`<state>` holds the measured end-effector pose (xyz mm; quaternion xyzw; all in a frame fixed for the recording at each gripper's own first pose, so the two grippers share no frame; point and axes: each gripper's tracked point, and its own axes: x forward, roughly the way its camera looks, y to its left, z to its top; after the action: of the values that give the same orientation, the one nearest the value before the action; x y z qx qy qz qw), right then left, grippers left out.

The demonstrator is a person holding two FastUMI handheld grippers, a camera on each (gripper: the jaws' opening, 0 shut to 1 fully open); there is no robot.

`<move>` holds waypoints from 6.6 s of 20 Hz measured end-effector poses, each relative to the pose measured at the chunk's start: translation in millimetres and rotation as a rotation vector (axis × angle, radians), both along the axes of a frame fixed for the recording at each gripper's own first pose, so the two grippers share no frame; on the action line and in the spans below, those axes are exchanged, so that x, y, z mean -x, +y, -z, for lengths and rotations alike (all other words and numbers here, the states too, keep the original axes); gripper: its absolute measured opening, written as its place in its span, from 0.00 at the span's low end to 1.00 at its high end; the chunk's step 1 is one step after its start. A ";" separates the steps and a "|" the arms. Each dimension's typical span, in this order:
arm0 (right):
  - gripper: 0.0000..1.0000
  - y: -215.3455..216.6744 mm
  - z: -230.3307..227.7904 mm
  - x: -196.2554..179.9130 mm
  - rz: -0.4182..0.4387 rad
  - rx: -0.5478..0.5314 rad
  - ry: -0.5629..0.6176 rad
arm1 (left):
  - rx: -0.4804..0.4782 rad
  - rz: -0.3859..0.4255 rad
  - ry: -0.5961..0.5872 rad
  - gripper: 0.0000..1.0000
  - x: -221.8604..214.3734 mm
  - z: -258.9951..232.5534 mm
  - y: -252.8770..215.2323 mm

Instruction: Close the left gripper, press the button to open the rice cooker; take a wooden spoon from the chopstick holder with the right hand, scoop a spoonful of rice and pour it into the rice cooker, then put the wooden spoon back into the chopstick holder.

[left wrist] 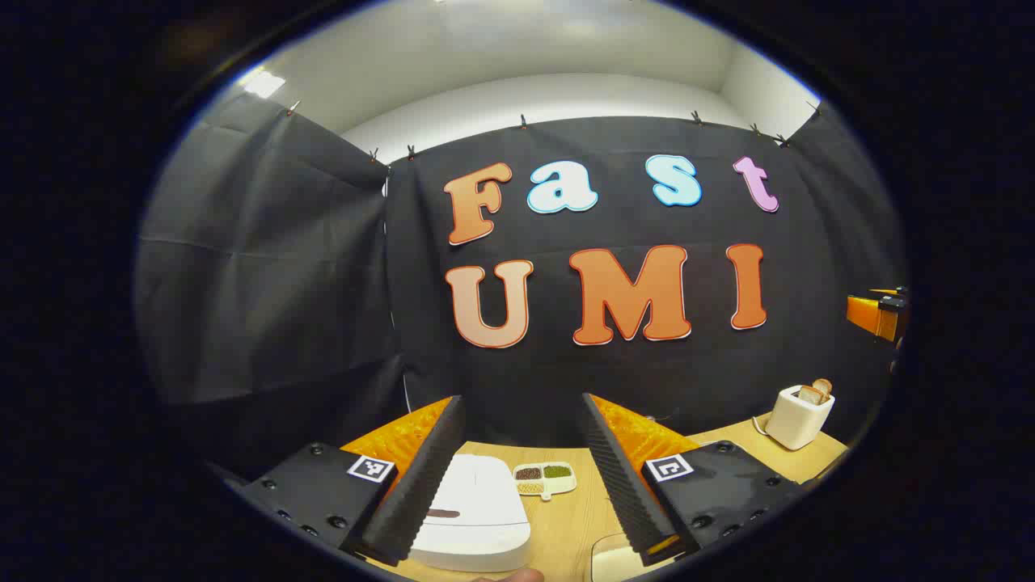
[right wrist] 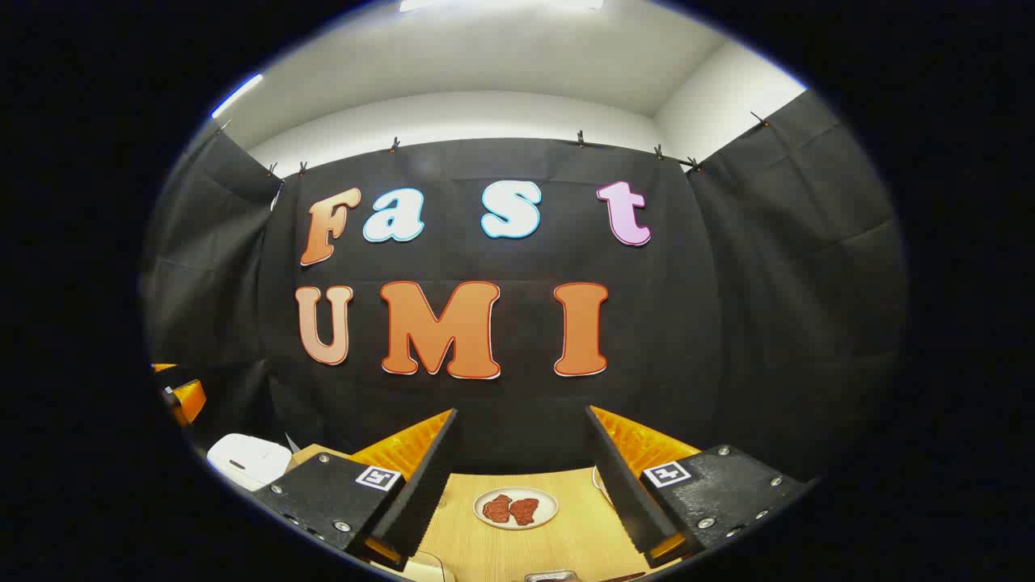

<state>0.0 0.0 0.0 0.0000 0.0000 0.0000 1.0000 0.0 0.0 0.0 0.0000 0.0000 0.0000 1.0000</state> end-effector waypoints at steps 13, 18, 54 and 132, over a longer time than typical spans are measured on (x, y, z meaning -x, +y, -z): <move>0.94 -16.8 12.6 14.0 -0.027 0.005 0.022 | -0.004 0.045 -0.001 0.98 13.7 -9.6 -37.6; 0.94 -25.3 21.7 17.2 -0.016 -0.003 0.048 | -0.008 0.048 0.004 0.95 19.0 -7.6 -44.6; 0.93 -123.4 289.6 93.6 0.224 -0.221 0.707 | -0.087 0.087 0.157 0.95 30.3 34.0 -91.6; 0.12 238.0 321.8 79.9 -0.390 0.065 0.626 | -0.038 -0.331 0.277 0.96 54.4 100.9 172.8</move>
<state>-79.9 238.0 -321.8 -0.0319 0.3058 0.1907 0.9323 -54.4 172.8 -100.9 0.0190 0.1372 0.1641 0.9767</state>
